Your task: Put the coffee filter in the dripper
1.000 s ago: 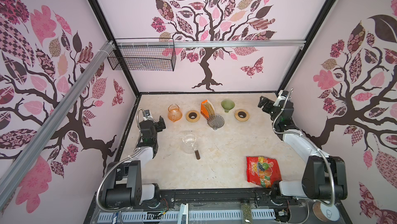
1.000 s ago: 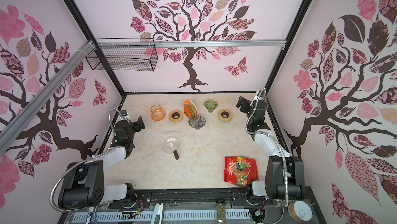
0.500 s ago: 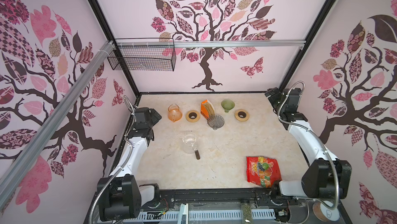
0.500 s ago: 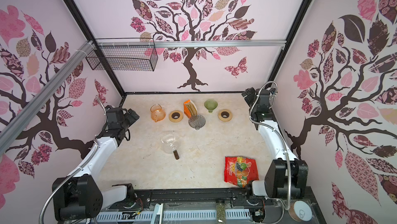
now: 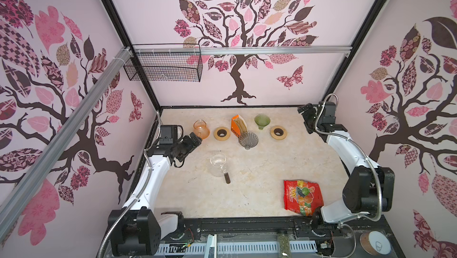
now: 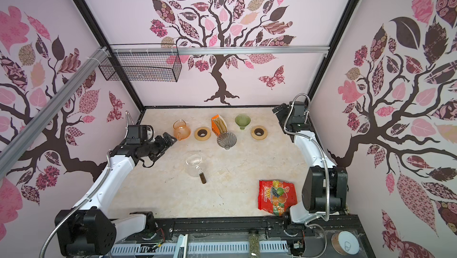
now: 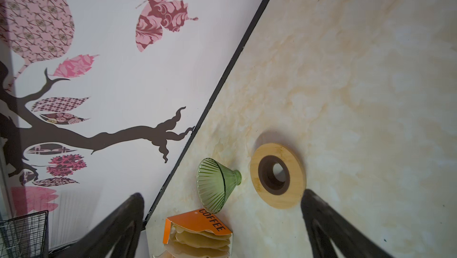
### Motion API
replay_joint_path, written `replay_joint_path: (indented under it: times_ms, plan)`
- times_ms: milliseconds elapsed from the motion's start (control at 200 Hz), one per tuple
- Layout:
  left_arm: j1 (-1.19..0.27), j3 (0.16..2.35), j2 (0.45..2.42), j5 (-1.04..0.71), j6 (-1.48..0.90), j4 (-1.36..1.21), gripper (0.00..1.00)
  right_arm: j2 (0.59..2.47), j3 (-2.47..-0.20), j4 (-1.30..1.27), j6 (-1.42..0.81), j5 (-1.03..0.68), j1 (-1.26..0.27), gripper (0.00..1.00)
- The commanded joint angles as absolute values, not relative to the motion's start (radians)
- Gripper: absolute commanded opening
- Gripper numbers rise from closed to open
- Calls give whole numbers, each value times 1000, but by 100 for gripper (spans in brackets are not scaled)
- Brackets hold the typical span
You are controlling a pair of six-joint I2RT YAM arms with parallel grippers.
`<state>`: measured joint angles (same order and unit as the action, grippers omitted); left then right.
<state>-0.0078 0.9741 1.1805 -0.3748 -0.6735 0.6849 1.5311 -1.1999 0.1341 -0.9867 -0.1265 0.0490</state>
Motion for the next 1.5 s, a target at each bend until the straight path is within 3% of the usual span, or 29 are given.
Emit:
replay_joint_path:
  times_ms: [0,105,205,320,710,1100,1496]
  plan:
    - [-16,989,1140,-543,-641,830,98,1547,-1160,112,-955,-178,47,100]
    - [-91,958,1114,-632,-678,771,98,1560,-1097,74,-918,-234,48,100]
    - [-147,995,1116,-565,-675,819,98,1605,-1039,24,-901,-315,46,100]
    - [-149,1004,1134,-476,-701,885,98,1668,-1030,20,-848,-381,45,100]
    - [-156,942,1081,-529,-768,865,98,1796,-1001,-135,-758,-544,55,100]
    - [-157,910,1091,-598,-777,835,98,1907,-989,-307,-826,-583,57,95]
    - [-141,885,1088,-537,-867,858,98,2003,-1012,-458,-899,-619,84,90]
